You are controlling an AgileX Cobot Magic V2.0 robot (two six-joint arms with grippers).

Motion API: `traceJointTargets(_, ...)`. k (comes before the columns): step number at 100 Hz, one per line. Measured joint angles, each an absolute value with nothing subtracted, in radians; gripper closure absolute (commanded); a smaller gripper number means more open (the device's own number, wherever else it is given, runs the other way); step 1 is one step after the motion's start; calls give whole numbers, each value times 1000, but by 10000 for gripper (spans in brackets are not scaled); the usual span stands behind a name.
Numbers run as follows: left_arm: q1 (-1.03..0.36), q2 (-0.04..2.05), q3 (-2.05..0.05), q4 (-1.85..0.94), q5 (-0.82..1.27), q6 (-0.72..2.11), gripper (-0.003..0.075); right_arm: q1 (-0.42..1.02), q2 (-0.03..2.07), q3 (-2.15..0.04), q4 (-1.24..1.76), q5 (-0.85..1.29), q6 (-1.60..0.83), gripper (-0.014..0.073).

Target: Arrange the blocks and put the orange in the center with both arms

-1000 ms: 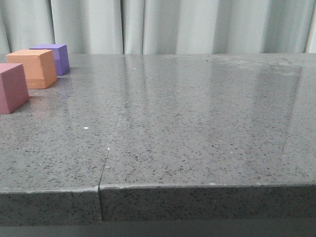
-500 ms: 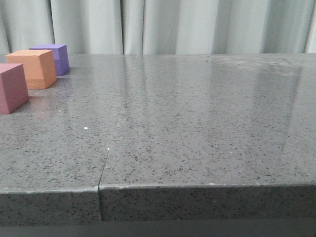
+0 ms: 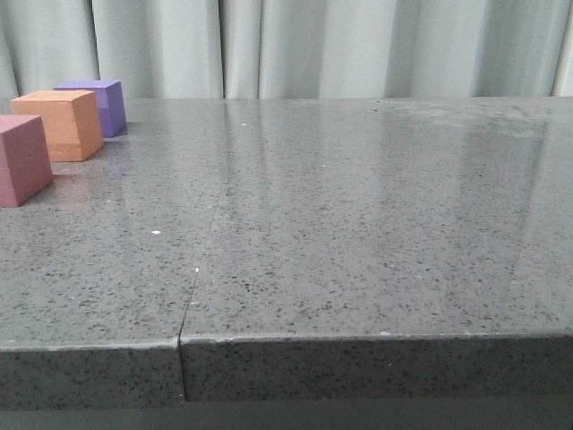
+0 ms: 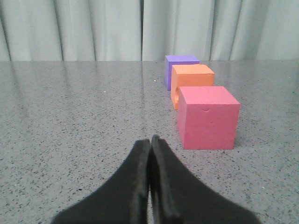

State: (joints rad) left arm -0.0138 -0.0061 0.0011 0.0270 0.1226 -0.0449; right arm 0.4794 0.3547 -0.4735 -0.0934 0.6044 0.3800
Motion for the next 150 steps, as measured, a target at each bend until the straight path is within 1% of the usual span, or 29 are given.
traceJointTargets(82, -14, -6, 1, 28, 119, -45, 741, 472, 350, -465, -96, 589, 380, 578)
traceJointTargets(92, -14, -6, 1, 28, 119, -45, 741, 430, 331, -433, -96, 535, 380, 578)
traceJointTargets(107, -14, -6, 1, 28, 119, -45, 741, 330, 295, -351, -96, 374, 371, 578)
traceJointTargets(125, -14, -6, 1, 28, 119, -45, 741, 201, 248, -230, -23, 178, 216, 578)
traceJointTargets(133, -14, -6, 1, 28, 119, -45, 741, 155, 218, -186, 0, 134, 168, 578)
traceJointTargets(150, -14, -6, 1, 28, 118, -45, 741, 74, 143, -96, -6, 75, 146, 578)
